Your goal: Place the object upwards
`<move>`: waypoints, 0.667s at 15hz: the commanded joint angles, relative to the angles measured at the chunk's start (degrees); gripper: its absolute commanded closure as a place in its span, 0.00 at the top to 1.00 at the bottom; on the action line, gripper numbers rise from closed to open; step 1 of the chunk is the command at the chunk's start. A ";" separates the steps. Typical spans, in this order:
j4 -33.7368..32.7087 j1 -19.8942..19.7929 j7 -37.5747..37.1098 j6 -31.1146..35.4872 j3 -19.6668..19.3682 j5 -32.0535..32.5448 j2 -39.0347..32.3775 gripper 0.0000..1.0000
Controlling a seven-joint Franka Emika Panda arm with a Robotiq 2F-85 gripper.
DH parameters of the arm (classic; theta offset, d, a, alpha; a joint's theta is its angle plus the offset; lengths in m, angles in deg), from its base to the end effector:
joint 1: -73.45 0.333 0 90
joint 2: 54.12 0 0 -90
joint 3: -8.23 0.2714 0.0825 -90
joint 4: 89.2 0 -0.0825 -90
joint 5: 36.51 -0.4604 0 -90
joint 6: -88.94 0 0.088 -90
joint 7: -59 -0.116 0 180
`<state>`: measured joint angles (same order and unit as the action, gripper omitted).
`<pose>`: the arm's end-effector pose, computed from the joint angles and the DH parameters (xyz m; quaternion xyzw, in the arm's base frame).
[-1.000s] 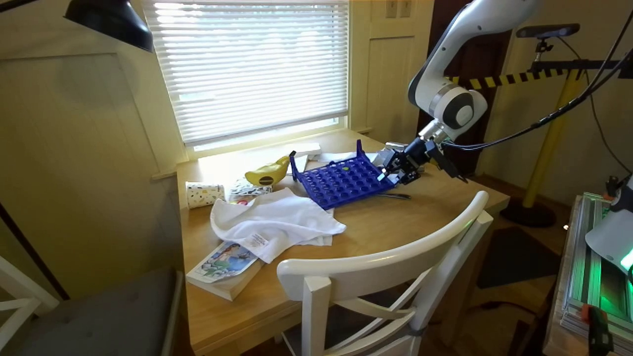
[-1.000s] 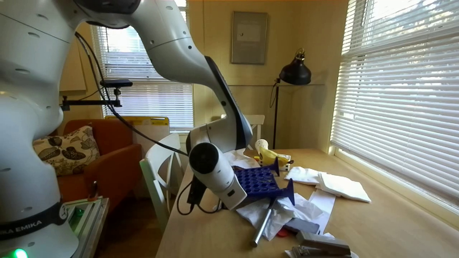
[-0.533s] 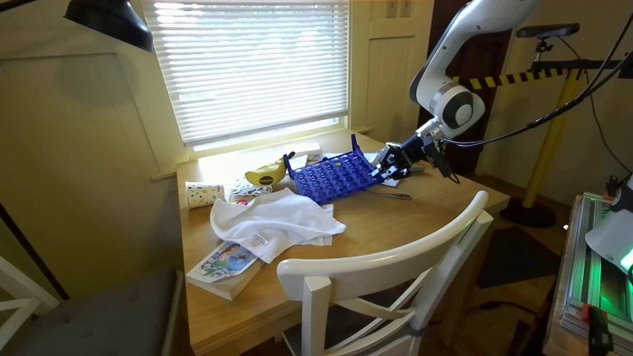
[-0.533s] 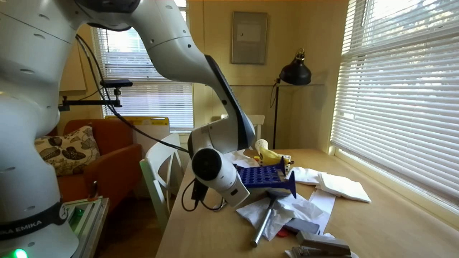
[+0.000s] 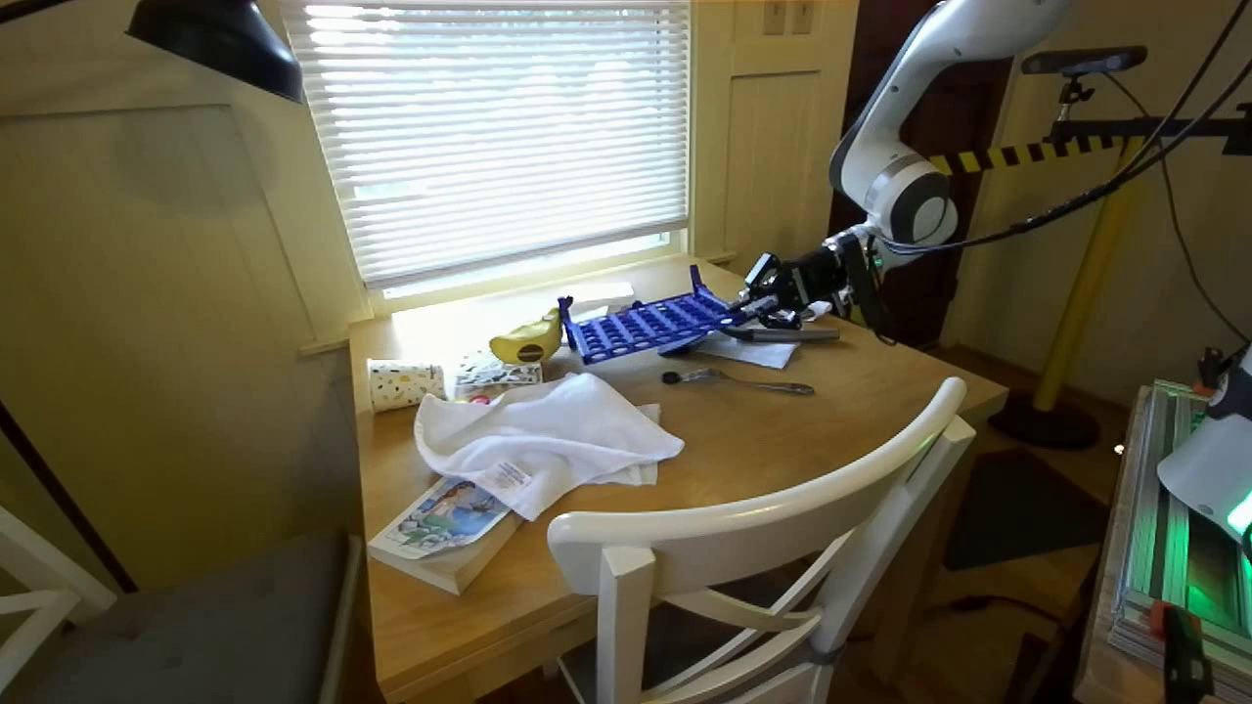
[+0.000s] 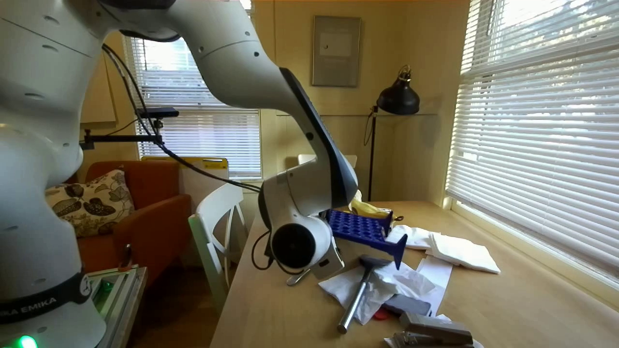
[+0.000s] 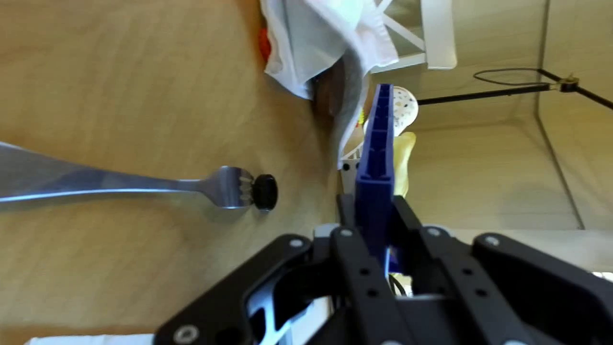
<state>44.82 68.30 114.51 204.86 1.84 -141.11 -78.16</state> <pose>0.4995 -0.0458 0.0353 -0.7603 0.3185 -0.1168 0.5539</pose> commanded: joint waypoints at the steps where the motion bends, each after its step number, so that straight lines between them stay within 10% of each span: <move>1: -3.17 -2.87 -10.54 -8.89 -1.90 2.83 -1.75 0.05; 7: -3.93 -3.16 -15.80 -10.64 -3.53 2.59 -1.96 0.20; 8: -4.04 -3.14 -15.93 -10.81 -3.50 2.58 -2.17 0.05; 10: -5.43 -3.21 -21.00 -10.34 -3.26 1.29 -2.80 0.05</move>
<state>40.88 64.69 98.42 194.32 -1.08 -138.69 -80.41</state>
